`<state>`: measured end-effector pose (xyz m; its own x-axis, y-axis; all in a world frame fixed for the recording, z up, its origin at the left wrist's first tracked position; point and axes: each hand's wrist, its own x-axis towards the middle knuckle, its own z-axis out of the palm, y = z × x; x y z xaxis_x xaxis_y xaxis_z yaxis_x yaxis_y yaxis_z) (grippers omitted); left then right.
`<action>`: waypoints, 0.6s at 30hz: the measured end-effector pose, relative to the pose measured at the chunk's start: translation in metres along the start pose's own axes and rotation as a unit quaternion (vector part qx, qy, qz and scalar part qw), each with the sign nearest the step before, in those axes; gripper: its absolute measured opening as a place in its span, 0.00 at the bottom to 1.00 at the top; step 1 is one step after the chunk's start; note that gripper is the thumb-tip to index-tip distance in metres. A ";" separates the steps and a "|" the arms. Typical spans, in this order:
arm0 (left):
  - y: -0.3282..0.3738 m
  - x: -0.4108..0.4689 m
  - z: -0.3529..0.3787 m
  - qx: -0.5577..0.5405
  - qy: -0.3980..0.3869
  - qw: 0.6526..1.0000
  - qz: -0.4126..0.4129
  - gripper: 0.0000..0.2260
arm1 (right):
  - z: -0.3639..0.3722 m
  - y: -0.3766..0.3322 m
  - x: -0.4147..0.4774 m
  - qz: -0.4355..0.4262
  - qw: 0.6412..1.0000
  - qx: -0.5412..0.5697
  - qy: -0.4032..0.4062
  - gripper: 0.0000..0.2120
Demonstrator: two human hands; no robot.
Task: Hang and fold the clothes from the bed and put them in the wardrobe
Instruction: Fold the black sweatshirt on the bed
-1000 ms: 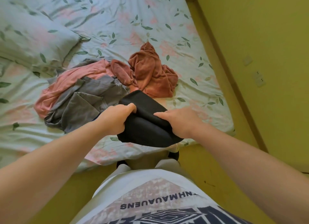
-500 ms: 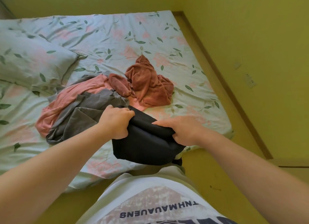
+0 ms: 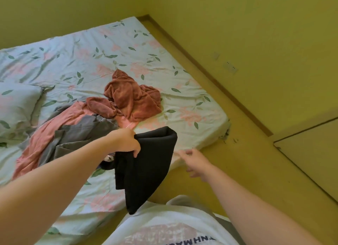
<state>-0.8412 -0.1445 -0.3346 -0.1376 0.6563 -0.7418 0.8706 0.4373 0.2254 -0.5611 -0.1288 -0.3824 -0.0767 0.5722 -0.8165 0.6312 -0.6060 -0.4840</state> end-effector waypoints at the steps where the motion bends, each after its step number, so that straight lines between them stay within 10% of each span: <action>1: 0.005 0.000 0.003 -0.047 -0.006 0.999 -0.006 0.24 | 0.003 0.010 -0.004 0.013 0.999 0.032 -0.022 0.29; 9: 0.065 -0.022 0.031 -0.434 -0.021 0.900 -0.043 0.26 | 0.021 0.057 -0.017 0.131 0.906 0.362 -0.176 0.44; 18: 0.108 -0.042 0.042 -0.525 -0.098 0.845 0.006 0.18 | 0.018 0.104 -0.045 0.072 0.764 0.567 -0.300 0.50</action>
<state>-0.7217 -0.1507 -0.3058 0.0395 0.5951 -0.8027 -0.0430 0.8036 0.5936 -0.5054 -0.2271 -0.4019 -0.6238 0.3052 -0.7195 -0.3817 -0.9223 -0.0604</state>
